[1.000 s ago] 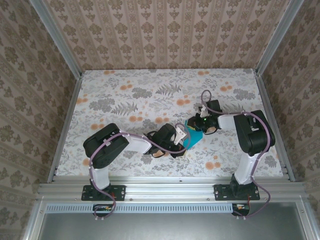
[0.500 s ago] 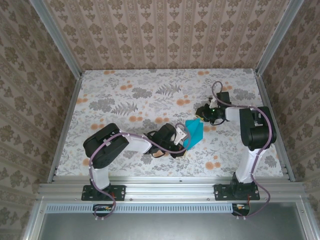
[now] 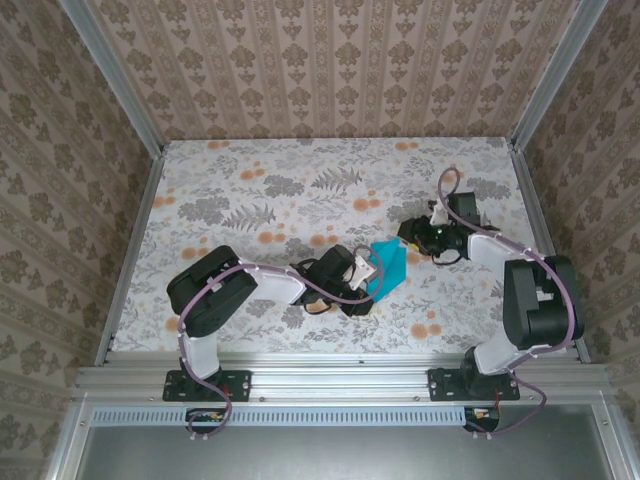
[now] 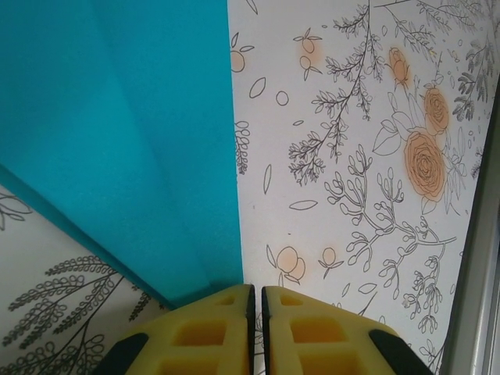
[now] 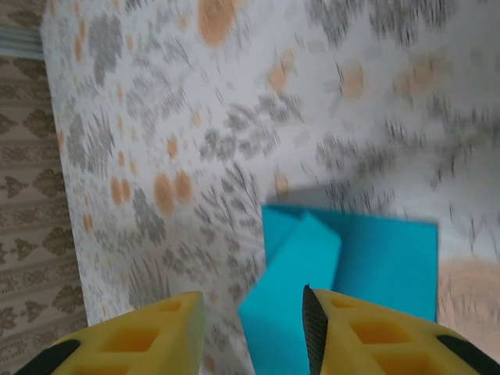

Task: Fold a paper plane with a square sheet of paper (pick it up from the middle)
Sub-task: Turn over the paper at the center of the table.

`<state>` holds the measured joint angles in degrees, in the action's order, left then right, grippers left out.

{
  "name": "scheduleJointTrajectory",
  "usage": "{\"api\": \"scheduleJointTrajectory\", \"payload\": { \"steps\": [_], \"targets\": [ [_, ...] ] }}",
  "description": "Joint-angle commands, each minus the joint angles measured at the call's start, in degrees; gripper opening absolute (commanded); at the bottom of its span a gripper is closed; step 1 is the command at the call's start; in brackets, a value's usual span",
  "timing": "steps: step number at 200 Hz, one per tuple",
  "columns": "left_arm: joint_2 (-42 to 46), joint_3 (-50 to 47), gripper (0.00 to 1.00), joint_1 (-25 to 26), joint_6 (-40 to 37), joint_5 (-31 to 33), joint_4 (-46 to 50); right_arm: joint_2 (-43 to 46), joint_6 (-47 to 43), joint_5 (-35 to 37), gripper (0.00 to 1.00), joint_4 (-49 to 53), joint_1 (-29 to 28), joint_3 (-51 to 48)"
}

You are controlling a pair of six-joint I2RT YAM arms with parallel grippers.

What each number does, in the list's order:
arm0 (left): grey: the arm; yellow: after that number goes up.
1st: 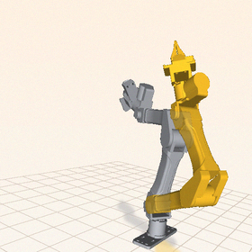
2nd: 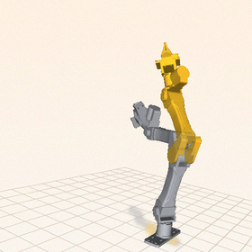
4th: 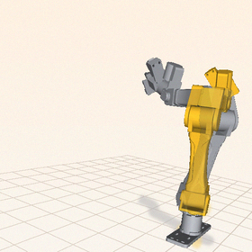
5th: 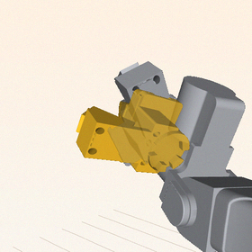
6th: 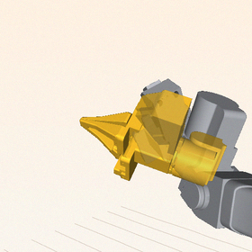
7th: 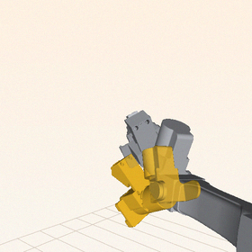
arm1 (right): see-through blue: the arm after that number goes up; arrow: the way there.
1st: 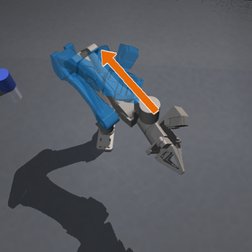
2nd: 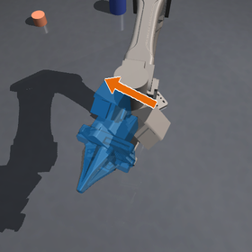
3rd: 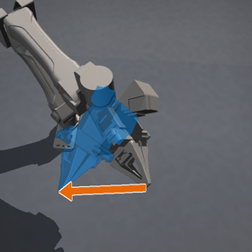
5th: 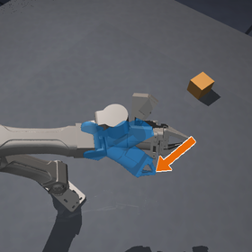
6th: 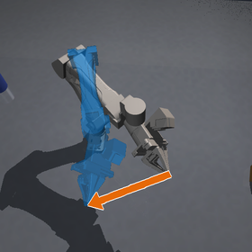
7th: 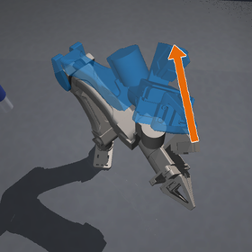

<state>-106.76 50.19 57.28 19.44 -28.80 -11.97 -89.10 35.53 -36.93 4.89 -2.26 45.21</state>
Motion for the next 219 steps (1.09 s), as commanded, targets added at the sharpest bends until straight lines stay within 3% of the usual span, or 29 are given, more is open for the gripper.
{"api": "scheduleJointTrajectory", "payload": {
  "steps": [1,112,219],
  "targets": [
    [-1.0,0.6,0.14,0.4,0.3,-2.3,4.9,0.8,-0.4,-1.9,0.42,1.8,-1.9,-2.8],
    [-0.9,0.4,0.14,0.3,-0.3,-1.9,5.2,-6.8,-1.1,-1.6,0.44,-0.5,-6.8,-1.2],
    [2.1,0.8,0.17,-0.5,-0.3,-2.4,5.7,-10.7,0.6,-4.8,0.32,-5.2,-10.3,-1.0]
  ]
}}
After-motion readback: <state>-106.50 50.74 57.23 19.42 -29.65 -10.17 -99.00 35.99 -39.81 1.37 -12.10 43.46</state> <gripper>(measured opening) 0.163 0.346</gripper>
